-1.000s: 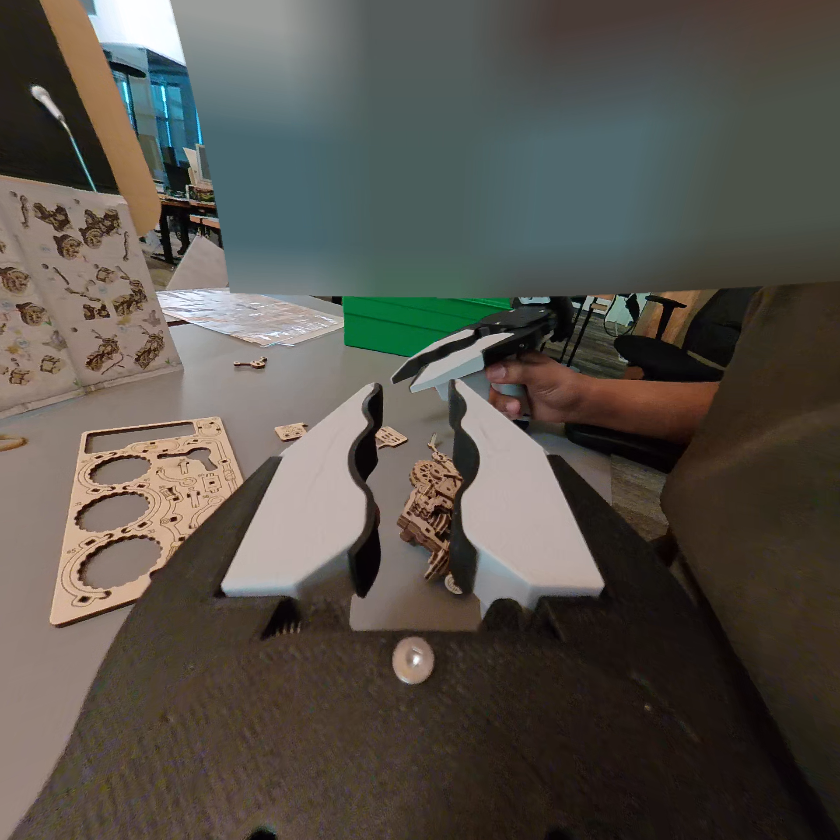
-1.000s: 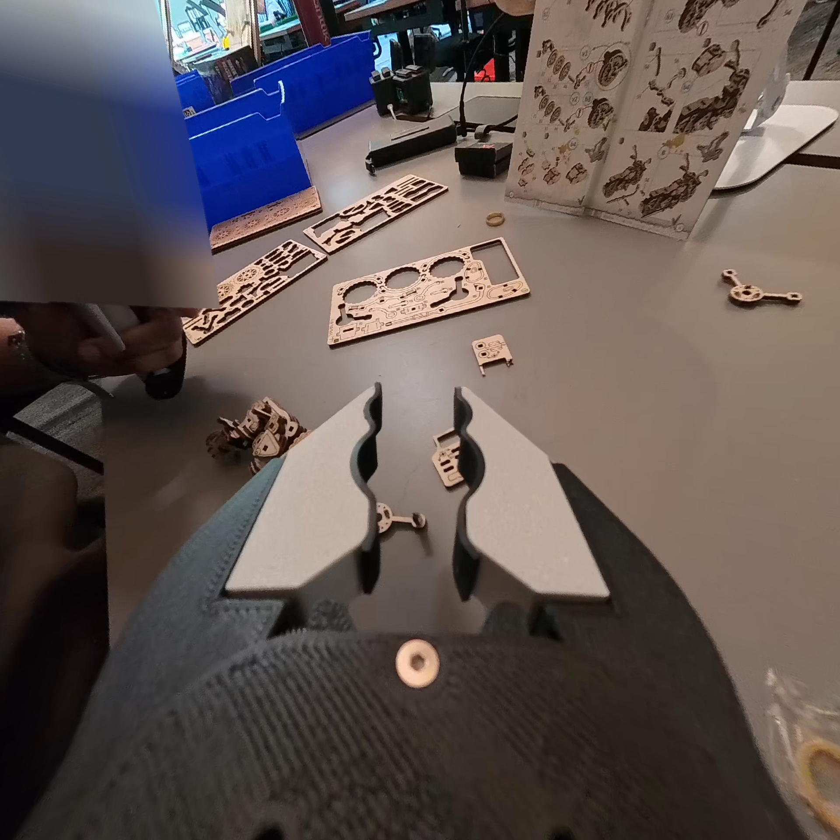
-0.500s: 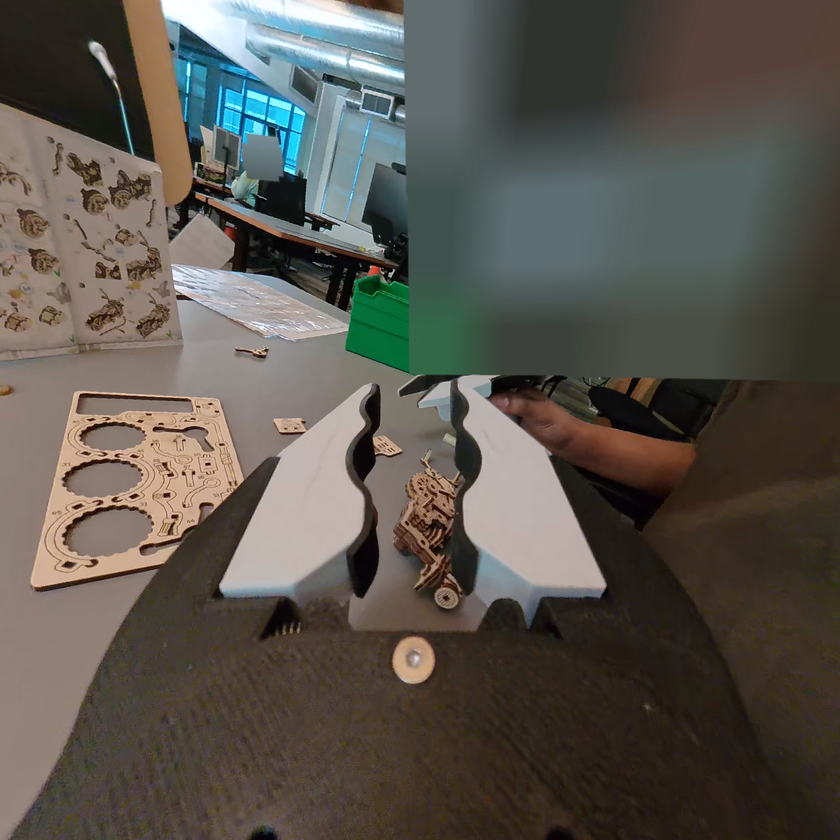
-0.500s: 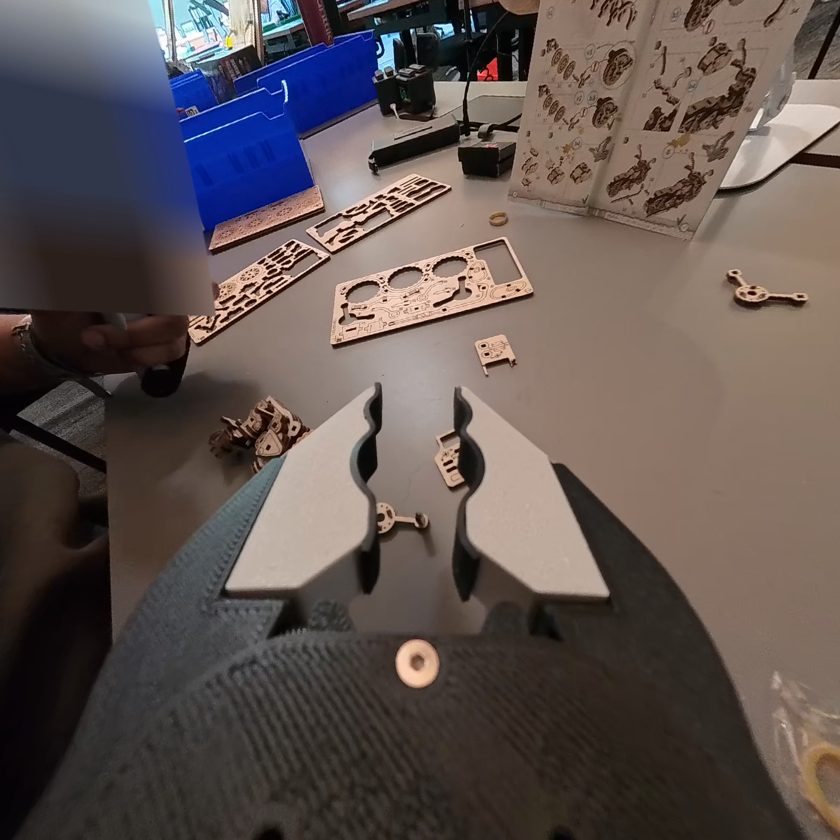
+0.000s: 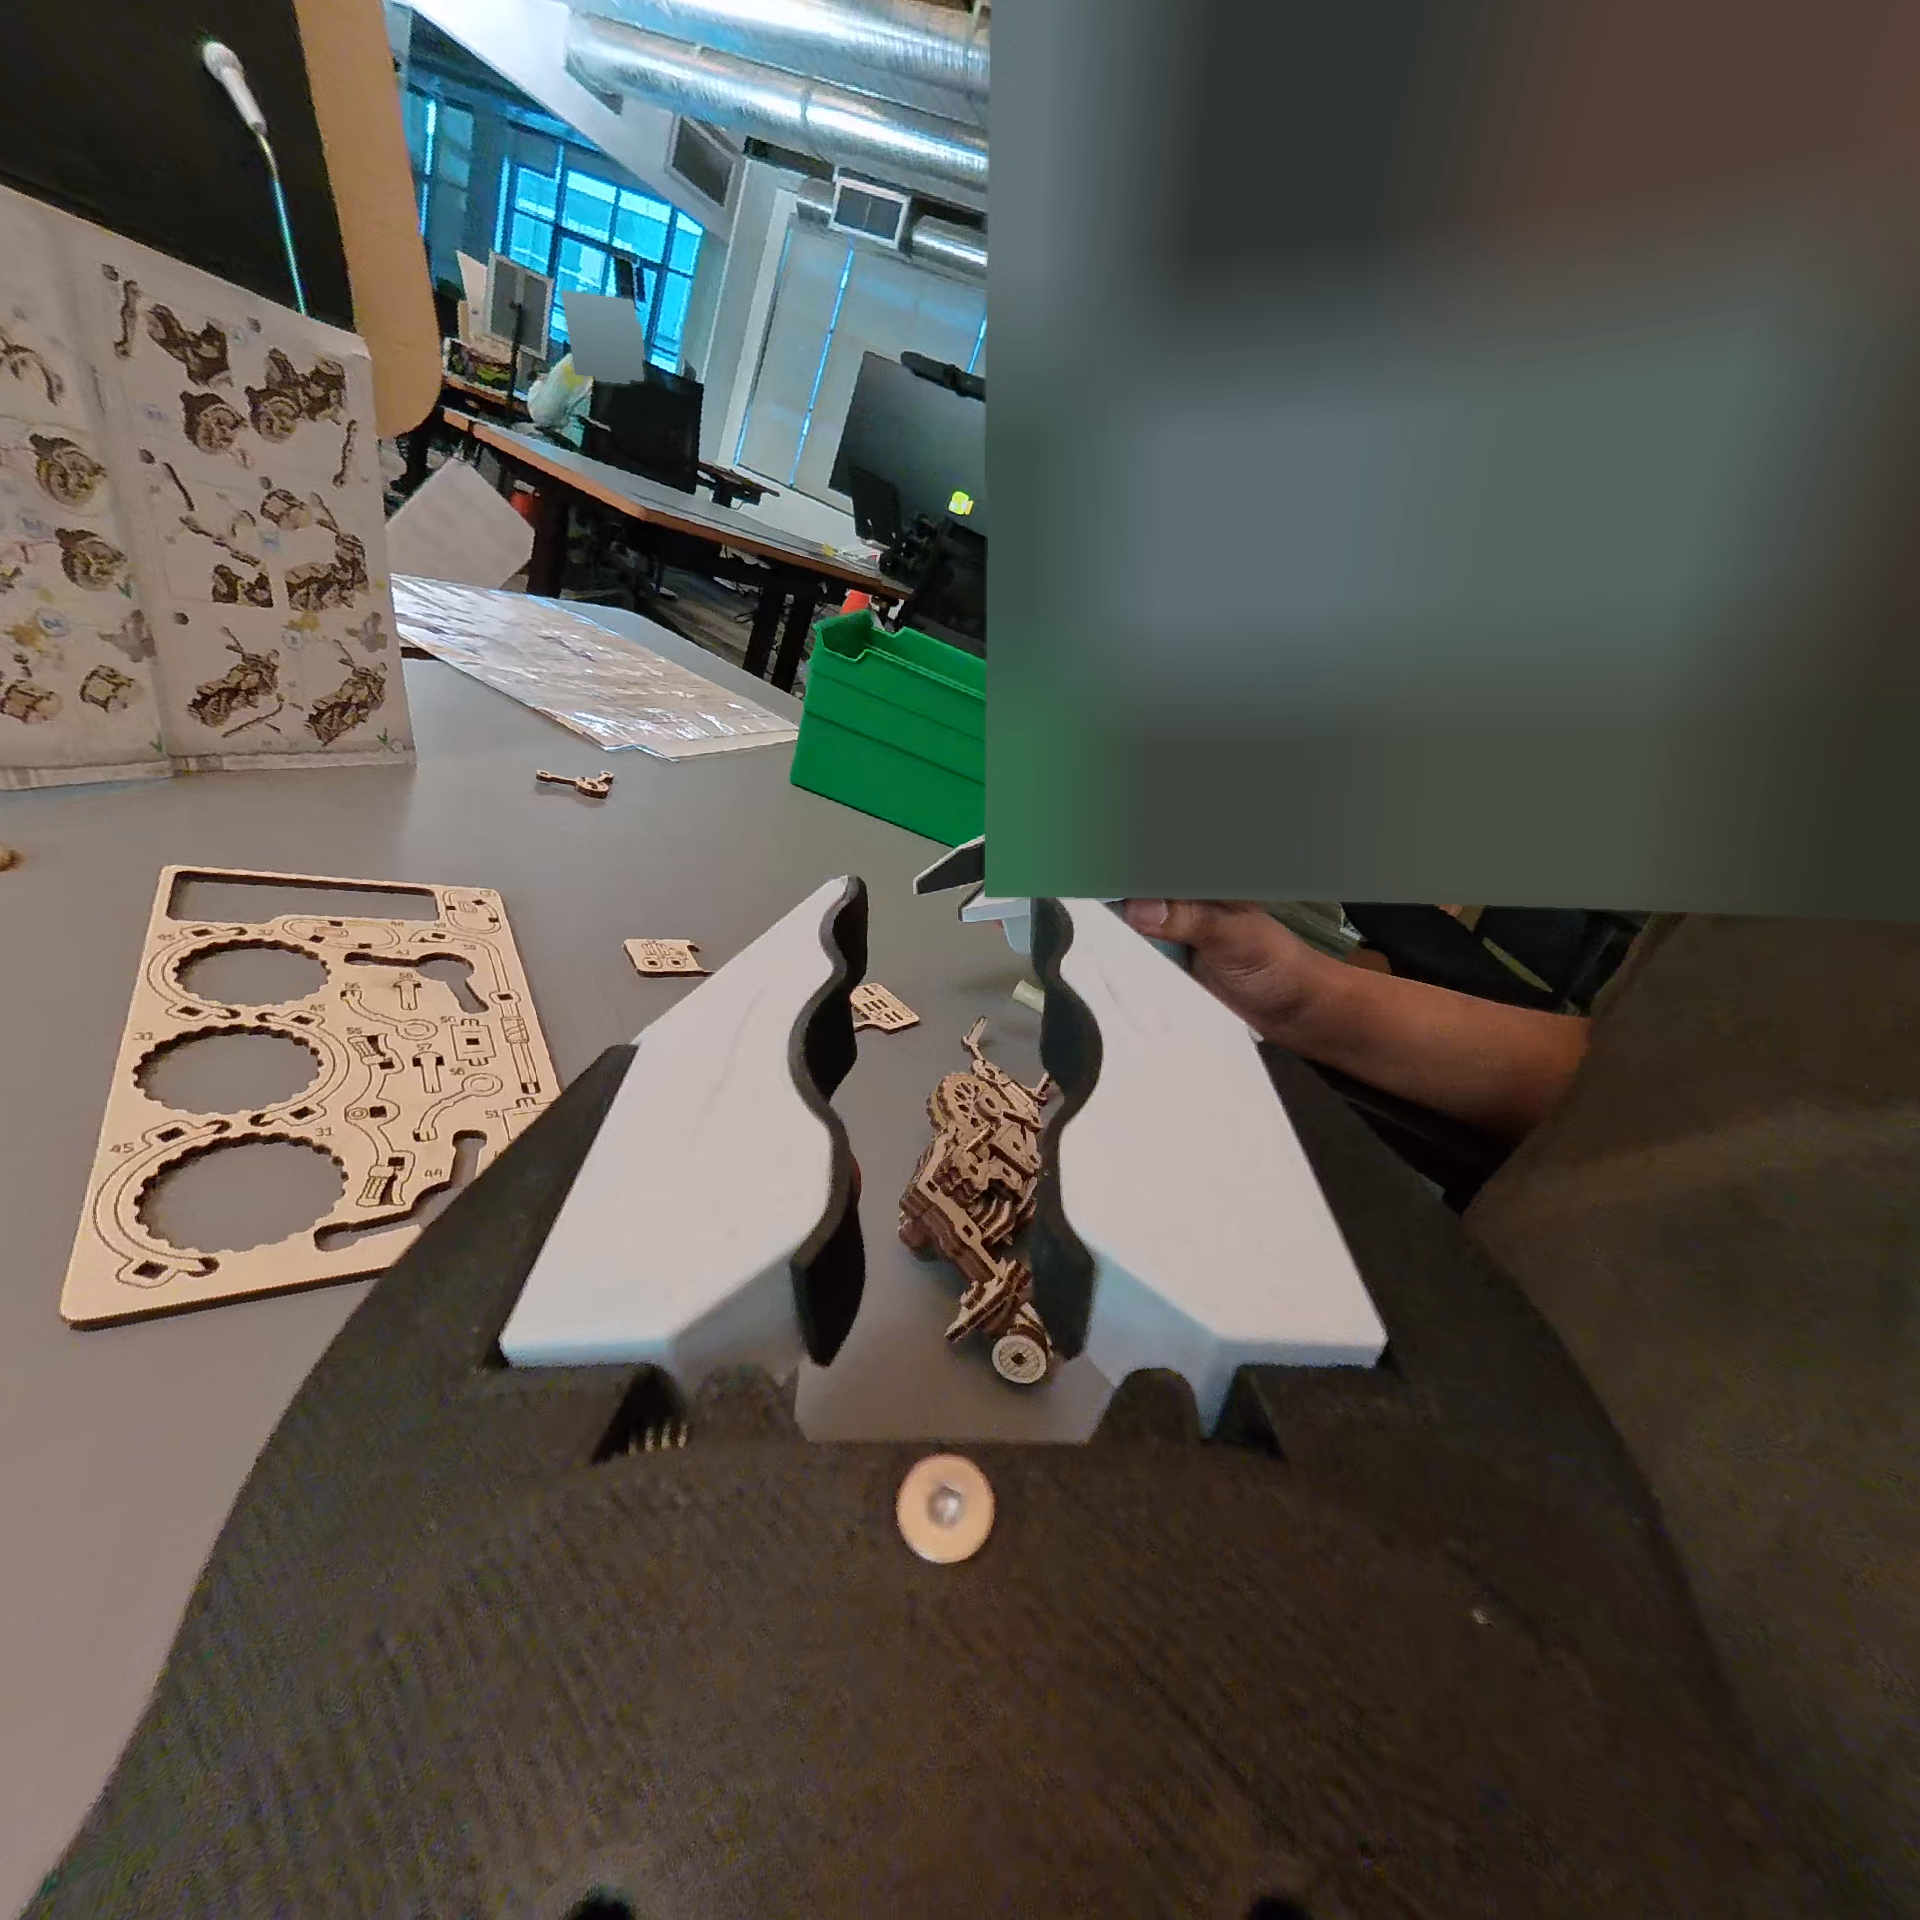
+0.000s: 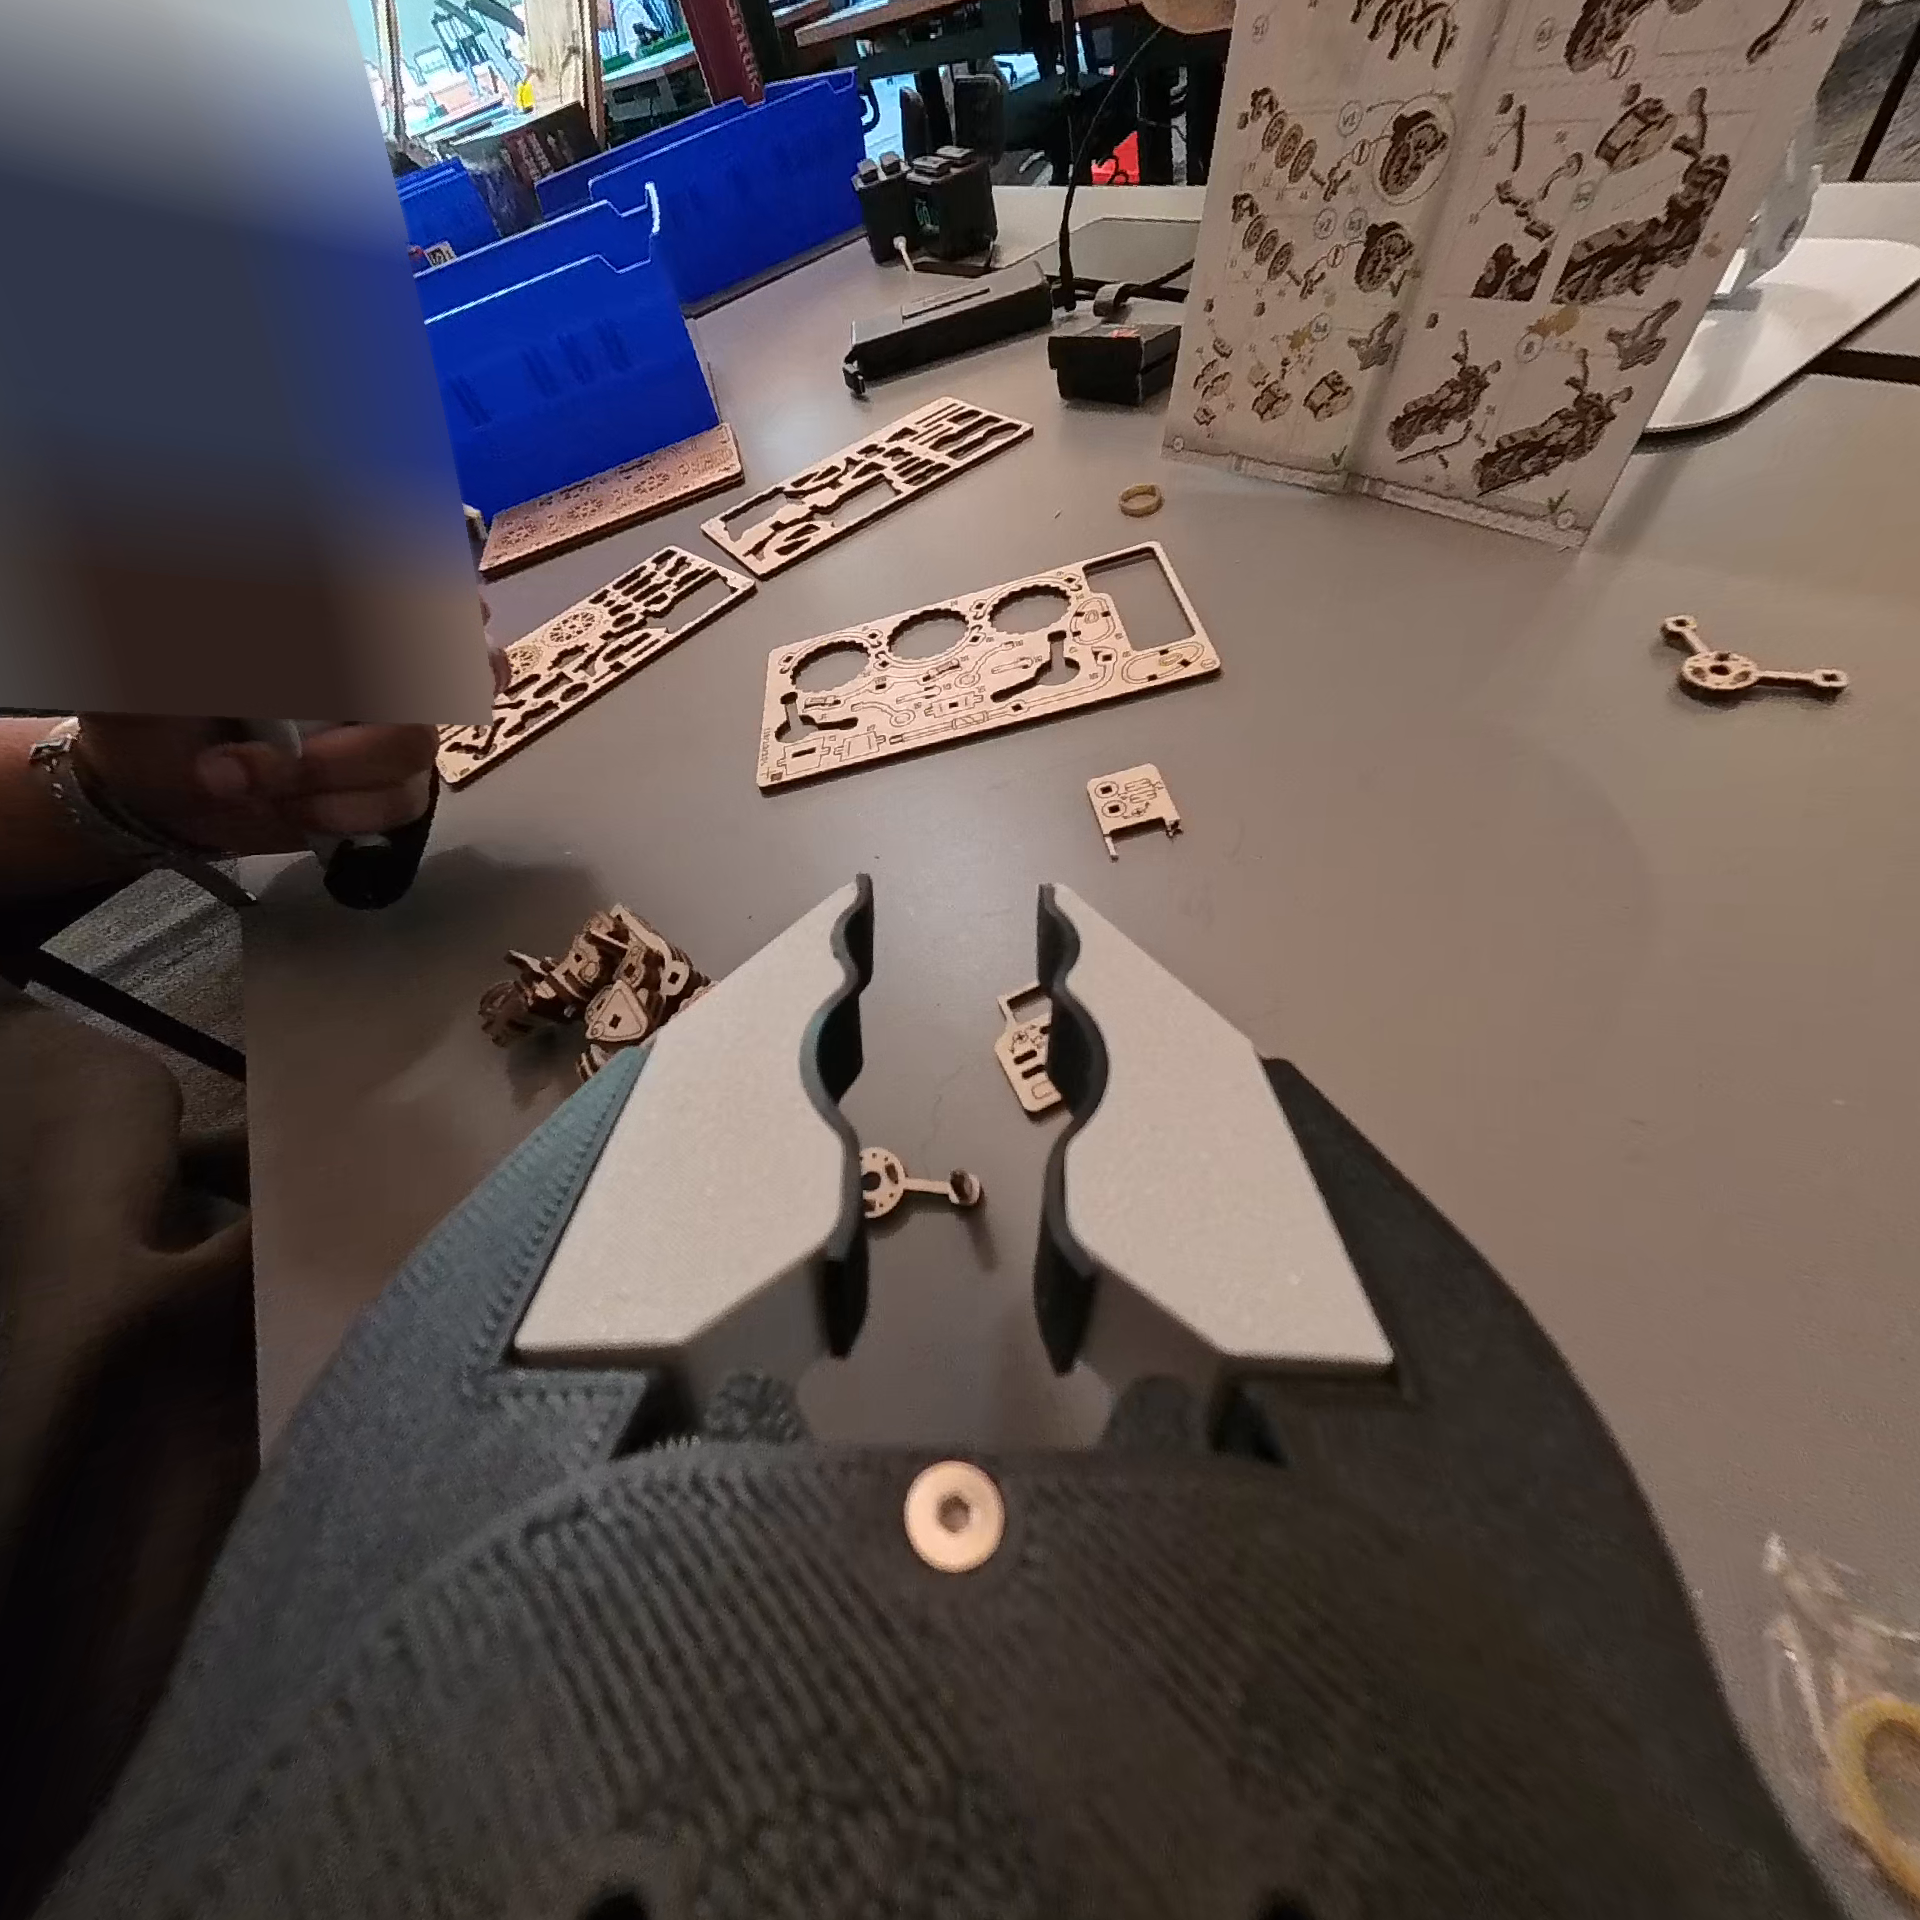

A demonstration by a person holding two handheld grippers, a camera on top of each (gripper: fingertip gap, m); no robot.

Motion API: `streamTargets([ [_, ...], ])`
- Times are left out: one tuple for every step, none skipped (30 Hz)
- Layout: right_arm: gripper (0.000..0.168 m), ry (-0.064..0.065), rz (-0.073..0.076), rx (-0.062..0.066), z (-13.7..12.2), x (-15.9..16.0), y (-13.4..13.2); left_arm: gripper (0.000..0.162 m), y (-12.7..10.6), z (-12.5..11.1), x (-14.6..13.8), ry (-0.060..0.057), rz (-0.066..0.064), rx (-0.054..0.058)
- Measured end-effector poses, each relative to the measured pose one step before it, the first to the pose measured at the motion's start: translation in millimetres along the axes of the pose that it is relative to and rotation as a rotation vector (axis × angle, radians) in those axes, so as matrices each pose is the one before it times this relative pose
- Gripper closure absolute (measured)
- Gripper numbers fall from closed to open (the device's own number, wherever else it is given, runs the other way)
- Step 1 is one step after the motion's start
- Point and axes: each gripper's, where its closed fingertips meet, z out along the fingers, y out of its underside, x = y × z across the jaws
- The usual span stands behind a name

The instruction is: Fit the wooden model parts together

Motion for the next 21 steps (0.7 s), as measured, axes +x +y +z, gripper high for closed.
streamTargets([
  [0.138, -0.0001, 0.0004, -0.0002, 0.08, 0.05, 0.09, 0.132, 0.06, -0.07, -0.16, -0.0002, -0.0017, -0.0003],
  [0.138, -0.0003, 0.0004, -0.0005, 0.03, 0.00, 0.03, 0.132, 0.15, 0.08, -0.05, 0.0001, -0.0006, -0.0005],
  [0.138, -0.0001, 0.0001, -0.0003, 0.08, -0.06, 0.12, 0.132, 0.14, 0.04, 0.04, 0.0002, 0.0001, -0.0008],
  [0.138, 0.0000, -0.0002, -0.0002, -0.02, 0.02, 0.03, 0.132, 0.18, 0.06, 0.27, 0.0003, 0.0007, -0.0012],
  [0.138, 0.0000, -0.0003, -0.0004, 0.04, -0.05, 0.05, 0.132, 0.31, 0.15, 0.13, 0.0002, 0.0009, -0.0015],
  [0.138, 0.0001, -0.0003, -0.0003, 0.08, -0.01, 0.13, 0.132, 0.35, 0.12, 0.17, 0.0005, 0.0009, -0.0019],
  [0.138, -0.0001, -0.0001, -0.0003, -0.02, 0.00, 0.05, 0.132, 0.29, 0.17, 0.06, 0.0003, 0.0008, -0.0017],
  [0.138, -0.0002, -0.0001, 0.0001, -0.05, -0.08, 0.02, 0.132, 0.27, 0.06, 0.08, -0.0001, 0.0006, -0.0014],
  [0.138, -0.0001, 0.0000, 0.0000, 0.07, -0.09, -0.01, 0.132, 0.13, 0.04, 0.00, -0.0001, 0.0001, -0.0008],
  [0.138, -0.0002, 0.0003, -0.0004, 0.03, 0.03, 0.02, 0.132, -0.01, 0.02, -0.13, -0.0004, -0.0002, -0.0001],
  [0.138, -0.0002, 0.0002, -0.0001, 0.03, -0.02, 0.11, 0.132, 0.02, -0.01, -0.05, -0.0005, -0.0003, -0.0002],
  [0.138, -0.0002, 0.0001, 0.0000, 0.00, -0.03, 0.00, 0.132, 0.10, 0.01, -0.29, -0.0008, -0.0005, -0.0005],
  [0.138, -0.0001, -0.0003, 0.0003, -0.04, -0.06, 0.00, 0.132, 0.14, 0.00, -0.21, -0.0005, -0.0010, -0.0008],
  [0.138, -0.0001, -0.0002, -0.0003, 0.05, -0.07, 0.03, 0.132, 0.11, 0.01, -0.16, -0.0003, -0.0013, -0.0006],
  [0.138, -0.0004, 0.0002, -0.0013, 0.07, -0.04, 0.23, 0.132, 0.15, 0.08, -0.09, -0.0006, -0.0013, -0.0005],
  [0.138, -0.0003, 0.0002, -0.0006, 0.05, 0.03, 0.14, 0.132, 0.20, 0.07, -0.14, -0.0002, -0.0011, -0.0011],
  [0.138, -0.0001, -0.0001, 0.0001, 0.01, 0.00, -0.01, 0.132, 0.24, 0.05, -0.09, 0.0002, -0.0011, -0.0014],
  [0.138, 0.0001, -0.0002, 0.0002, -0.01, -0.13, -0.08, 0.132, 0.20, 0.07, -0.13, -0.0001, -0.0011, -0.0011],
  [0.138, 0.0002, -0.0002, -0.0002, 0.02, 0.06, 0.12, 0.132, 0.03, -0.01, 0.05, 0.0001, -0.0006, -0.0002],
  [0.138, 0.0007, -0.0002, 0.0001, -0.03, 0.08, -0.10, 0.132, 0.03, 0.09, -0.05, -0.0004, 0.0002, -0.0001],
  [0.137, 0.0019, -0.0003, 0.0011, -0.04, 0.15, -0.08, 0.132, 0.18, 0.00, -0.03, -0.0005, 0.0010, -0.0009],
])
